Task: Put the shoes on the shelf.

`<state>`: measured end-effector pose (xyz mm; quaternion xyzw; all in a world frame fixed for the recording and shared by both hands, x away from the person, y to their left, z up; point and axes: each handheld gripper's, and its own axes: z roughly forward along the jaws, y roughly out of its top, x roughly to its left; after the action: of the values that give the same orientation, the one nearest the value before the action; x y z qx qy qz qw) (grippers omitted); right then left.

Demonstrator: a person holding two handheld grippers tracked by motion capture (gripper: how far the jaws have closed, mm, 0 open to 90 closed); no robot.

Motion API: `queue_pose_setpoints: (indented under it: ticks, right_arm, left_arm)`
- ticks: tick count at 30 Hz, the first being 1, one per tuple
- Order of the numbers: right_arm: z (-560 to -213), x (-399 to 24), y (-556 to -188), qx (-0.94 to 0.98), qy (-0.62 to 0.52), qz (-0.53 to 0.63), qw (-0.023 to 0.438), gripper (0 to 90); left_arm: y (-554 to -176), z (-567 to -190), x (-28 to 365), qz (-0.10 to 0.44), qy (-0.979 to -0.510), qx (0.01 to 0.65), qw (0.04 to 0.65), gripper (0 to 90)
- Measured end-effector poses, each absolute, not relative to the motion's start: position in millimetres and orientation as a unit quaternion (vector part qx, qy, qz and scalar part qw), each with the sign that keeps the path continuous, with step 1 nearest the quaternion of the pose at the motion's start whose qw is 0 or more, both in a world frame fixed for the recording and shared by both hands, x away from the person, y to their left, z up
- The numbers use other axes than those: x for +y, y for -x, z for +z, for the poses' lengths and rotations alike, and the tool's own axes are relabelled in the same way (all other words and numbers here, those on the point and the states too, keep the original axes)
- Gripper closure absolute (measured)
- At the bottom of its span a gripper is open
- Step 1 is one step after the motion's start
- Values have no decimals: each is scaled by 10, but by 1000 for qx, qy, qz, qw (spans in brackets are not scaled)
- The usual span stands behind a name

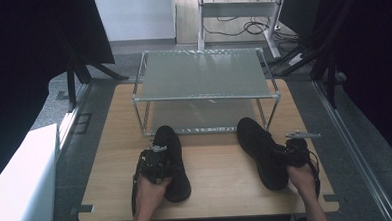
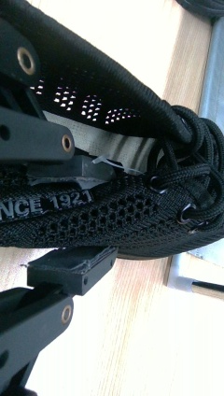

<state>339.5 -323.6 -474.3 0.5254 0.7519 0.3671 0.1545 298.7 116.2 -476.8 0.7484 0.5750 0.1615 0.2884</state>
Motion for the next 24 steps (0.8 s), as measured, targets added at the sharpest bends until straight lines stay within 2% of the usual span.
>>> queue_pose_setpoints:
  ticks: [4, 9, 12, 14, 16, 24]
  right_arm:
    - [-4740, -3234, -3393, 752, -526, 365, 157, 623]
    - [-4725, -3199, -3380, 756, -526, 350, 174, 683]
    - [-4723, -3194, -3371, 750, -533, 349, 177, 703]
    - [-4725, -3208, -3366, 741, -543, 356, 171, 712]
    - [-4728, -3235, -3363, 733, -551, 364, 162, 716]
    - [-4757, -3342, -3338, 702, -577, 402, 112, 720]
  left_arm:
    - [-2940, -4713, 1247, 184, -759, 558, 282, 429]
    - [-2911, -4704, 1360, 193, -769, 546, 271, 635]
    - [-2910, -4711, 1504, 187, -759, 554, 287, 746]
    - [-2911, -4715, 1570, 178, -754, 558, 297, 773]
    - [-2924, -4738, 1702, 151, -739, 567, 331, 781]
    - [-2929, -4761, 1751, 139, -728, 570, 355, 799]
